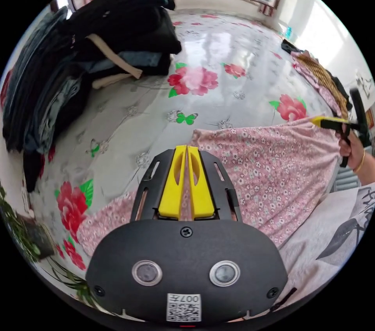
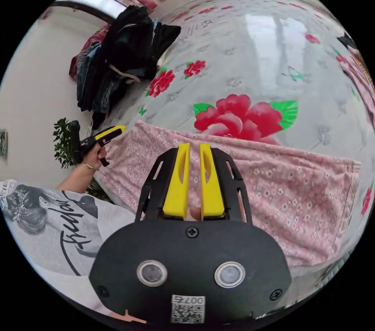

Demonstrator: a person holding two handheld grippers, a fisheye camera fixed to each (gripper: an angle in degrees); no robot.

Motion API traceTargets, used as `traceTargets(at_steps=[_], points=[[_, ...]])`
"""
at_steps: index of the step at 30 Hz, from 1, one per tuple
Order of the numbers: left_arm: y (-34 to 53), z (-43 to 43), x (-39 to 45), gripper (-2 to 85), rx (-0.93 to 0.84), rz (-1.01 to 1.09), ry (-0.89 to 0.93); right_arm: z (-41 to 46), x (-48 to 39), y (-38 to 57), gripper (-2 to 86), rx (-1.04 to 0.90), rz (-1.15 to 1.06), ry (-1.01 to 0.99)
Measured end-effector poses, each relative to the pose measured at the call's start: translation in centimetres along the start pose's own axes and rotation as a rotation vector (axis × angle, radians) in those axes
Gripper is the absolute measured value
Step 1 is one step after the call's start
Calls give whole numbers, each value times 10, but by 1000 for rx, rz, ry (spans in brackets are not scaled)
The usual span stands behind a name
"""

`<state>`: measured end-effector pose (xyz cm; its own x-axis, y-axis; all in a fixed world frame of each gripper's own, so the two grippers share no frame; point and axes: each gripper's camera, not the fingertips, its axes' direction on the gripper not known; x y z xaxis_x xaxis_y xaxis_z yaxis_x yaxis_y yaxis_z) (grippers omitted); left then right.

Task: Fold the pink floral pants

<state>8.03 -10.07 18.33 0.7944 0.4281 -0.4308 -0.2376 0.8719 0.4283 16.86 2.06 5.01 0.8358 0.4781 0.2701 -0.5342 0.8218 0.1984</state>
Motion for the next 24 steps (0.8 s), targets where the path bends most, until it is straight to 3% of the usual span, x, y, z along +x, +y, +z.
traceTargets(at_steps=[5, 9, 12, 16, 24], points=[[52, -40, -19, -9, 17, -208, 110, -126, 126, 118, 51, 294, 534, 35], [76, -49, -7, -10, -36, -247, 117, -190, 171, 185, 57, 468, 743, 107], [85, -51, 5, -10, -73, -262, 123, -225, 178, 187, 59, 475, 727, 220], [78, -54, 19, -10, -97, -276, 156, -256, 176, 130, 64, 441, 538, 305], [47, -73, 50, -10, -147, -232, 127, -238, 185, 0, 62, 227, 290, 384]])
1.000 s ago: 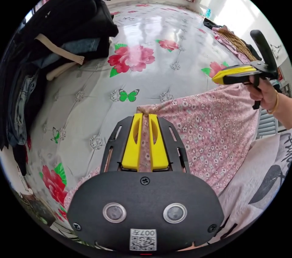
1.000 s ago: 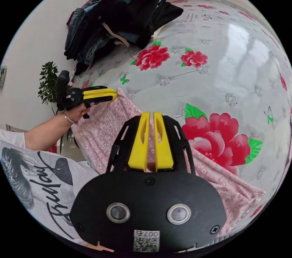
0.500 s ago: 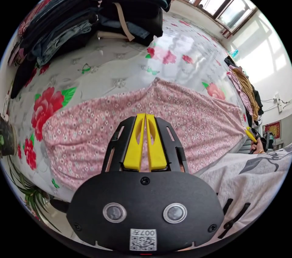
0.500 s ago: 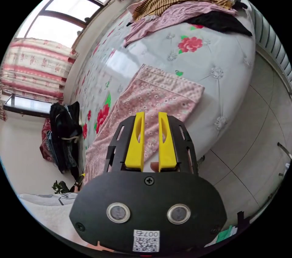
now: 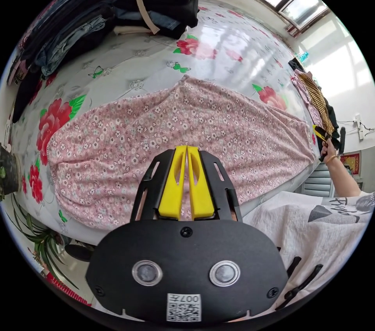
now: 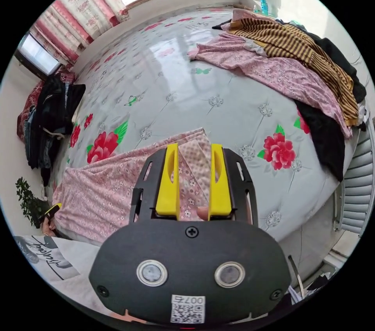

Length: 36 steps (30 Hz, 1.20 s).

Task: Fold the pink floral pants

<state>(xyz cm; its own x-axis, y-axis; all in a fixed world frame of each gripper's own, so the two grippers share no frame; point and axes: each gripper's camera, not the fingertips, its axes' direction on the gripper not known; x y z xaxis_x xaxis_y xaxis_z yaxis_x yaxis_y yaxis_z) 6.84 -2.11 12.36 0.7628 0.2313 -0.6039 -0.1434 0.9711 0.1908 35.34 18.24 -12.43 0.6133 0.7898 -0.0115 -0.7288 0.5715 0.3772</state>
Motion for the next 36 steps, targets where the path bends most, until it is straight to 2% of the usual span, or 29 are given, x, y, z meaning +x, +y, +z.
traceTargets(at_steps=[3, 6, 13, 16, 18, 23, 27, 31, 33, 36], points=[[-3, -8, 7, -10, -22, -14, -7, 17, -5, -15, 45, -86, -22, 2], [-5, -16, 11, -10, -36, -31, -12, -5, -16, -12, 22, -7, -46, 109], [-16, -32, 13, -10, -49, -51, -24, -60, -5, -27, 11, 88, -112, 106], [-25, -37, 8, -10, -48, -75, 0, -39, 27, -42, 22, -20, 18, 47], [-28, -45, 4, -10, -38, -93, 26, -41, 48, -35, 30, -25, 119, 31], [-11, -83, -21, -10, 23, -139, 98, -119, 112, 61, 55, 284, 395, -174], [10, -113, -54, -10, 70, -206, 165, -133, 156, 154, 72, 324, 580, -277], [38, -145, -100, -10, 141, -312, 228, -111, 173, 235, 81, 365, 730, -521], [51, -157, -121, -10, 167, -367, 258, -101, 163, 244, 82, 363, 733, -528], [73, -178, -150, -9, 214, -441, 283, -93, 138, 246, 76, 390, 722, -428]])
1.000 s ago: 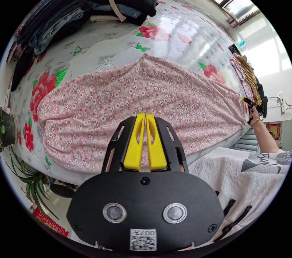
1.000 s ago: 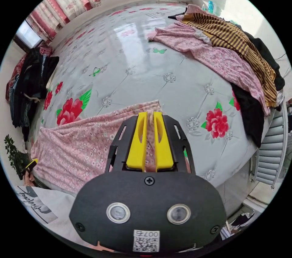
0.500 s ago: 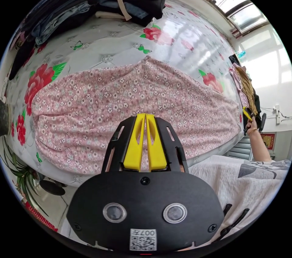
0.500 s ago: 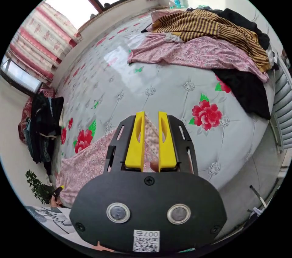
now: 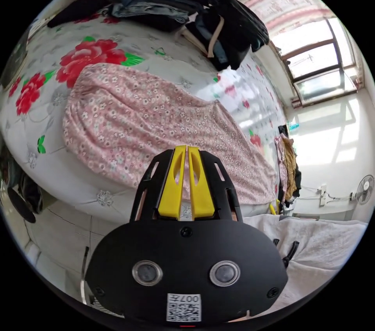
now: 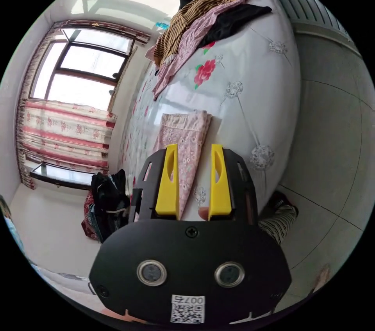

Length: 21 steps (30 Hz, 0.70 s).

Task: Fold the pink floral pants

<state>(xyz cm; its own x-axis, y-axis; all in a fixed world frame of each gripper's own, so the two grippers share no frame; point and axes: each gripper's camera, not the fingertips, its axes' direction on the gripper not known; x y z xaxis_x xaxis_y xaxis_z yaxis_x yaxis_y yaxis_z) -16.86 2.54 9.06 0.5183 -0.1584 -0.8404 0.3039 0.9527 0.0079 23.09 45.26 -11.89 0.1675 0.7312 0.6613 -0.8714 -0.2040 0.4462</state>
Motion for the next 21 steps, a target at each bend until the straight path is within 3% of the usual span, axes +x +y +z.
traceTargets(at_steps=[3, 7, 9, 12, 17, 21], points=[[6, -33, -25, -7, 50, -46, 12, 16, -11, 9, 60, 35, 6, 13], [17, -87, -67, 12, 182, -110, 4, 57, -33, 6, 17, -176, 45, -93], [22, -109, -90, 29, 232, -168, -5, 58, -70, 17, 7, -150, -58, -118], [33, -137, -129, 51, 307, -273, 1, 69, -163, 54, 2, -229, -348, -193], [38, -152, -185, 81, 373, -417, 90, 105, -321, 227, 1, -568, -1017, -319], [26, -143, -203, 107, 343, -436, 128, 161, -337, 372, 6, -879, -1258, -307]])
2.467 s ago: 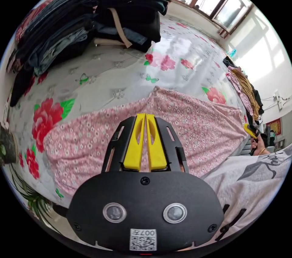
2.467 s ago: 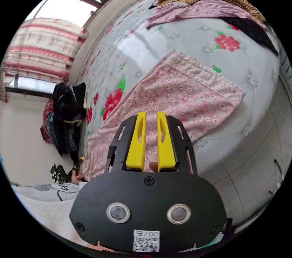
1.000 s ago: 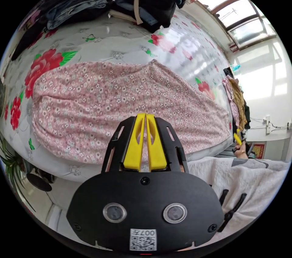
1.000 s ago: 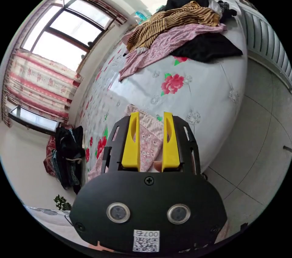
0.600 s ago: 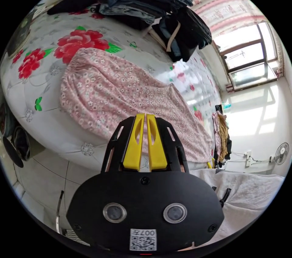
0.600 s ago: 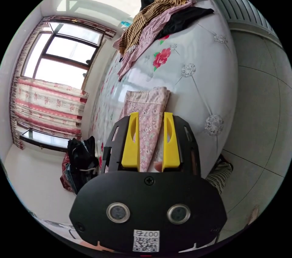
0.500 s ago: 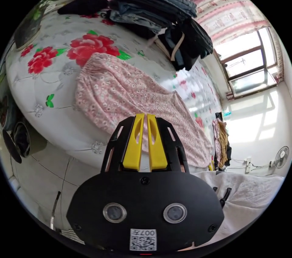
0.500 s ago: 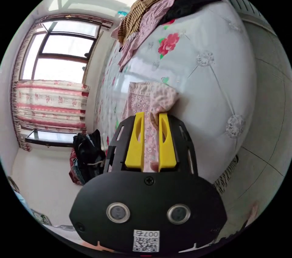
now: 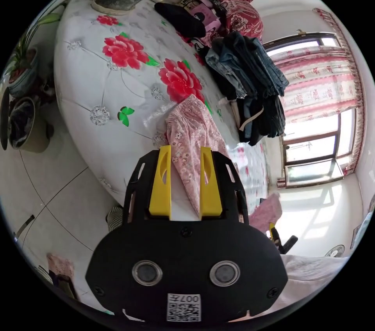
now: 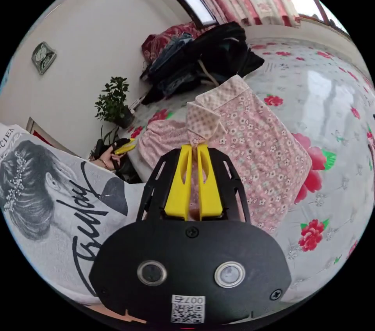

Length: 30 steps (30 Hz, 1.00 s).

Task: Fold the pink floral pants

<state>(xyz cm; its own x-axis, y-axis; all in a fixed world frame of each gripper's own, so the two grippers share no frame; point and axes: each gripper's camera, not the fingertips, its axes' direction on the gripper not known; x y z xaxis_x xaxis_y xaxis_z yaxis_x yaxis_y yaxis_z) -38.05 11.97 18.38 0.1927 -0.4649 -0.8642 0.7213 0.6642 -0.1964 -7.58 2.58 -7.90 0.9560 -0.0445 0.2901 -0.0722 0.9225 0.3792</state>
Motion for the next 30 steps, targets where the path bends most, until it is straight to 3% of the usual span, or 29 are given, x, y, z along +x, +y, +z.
traceTargets(at_steps=[2, 4, 9, 16, 20, 24, 30], points=[[-8, 9, -8, 117, -28, -14, -20, 96, -11, 3, 13, -268, 18, -49], [-13, 14, -17, 121, -46, -44, -14, 135, -15, 10, 16, -358, 45, -79], [-22, 19, -34, 125, -57, -71, 13, 124, -20, 11, 12, -291, 8, -7], [-32, 39, -54, 118, -29, -137, 151, 97, 36, 28, -1, -163, 214, -26], [-35, 60, -48, 25, -68, -169, 177, 96, 58, 37, -3, -115, 279, -61], [-29, 61, 48, -2, -81, 166, 187, 87, 67, 38, -3, -118, 256, 3], [88, 102, 273, 2, -387, 901, 467, 41, 118, 60, -1, 14, 360, 66]])
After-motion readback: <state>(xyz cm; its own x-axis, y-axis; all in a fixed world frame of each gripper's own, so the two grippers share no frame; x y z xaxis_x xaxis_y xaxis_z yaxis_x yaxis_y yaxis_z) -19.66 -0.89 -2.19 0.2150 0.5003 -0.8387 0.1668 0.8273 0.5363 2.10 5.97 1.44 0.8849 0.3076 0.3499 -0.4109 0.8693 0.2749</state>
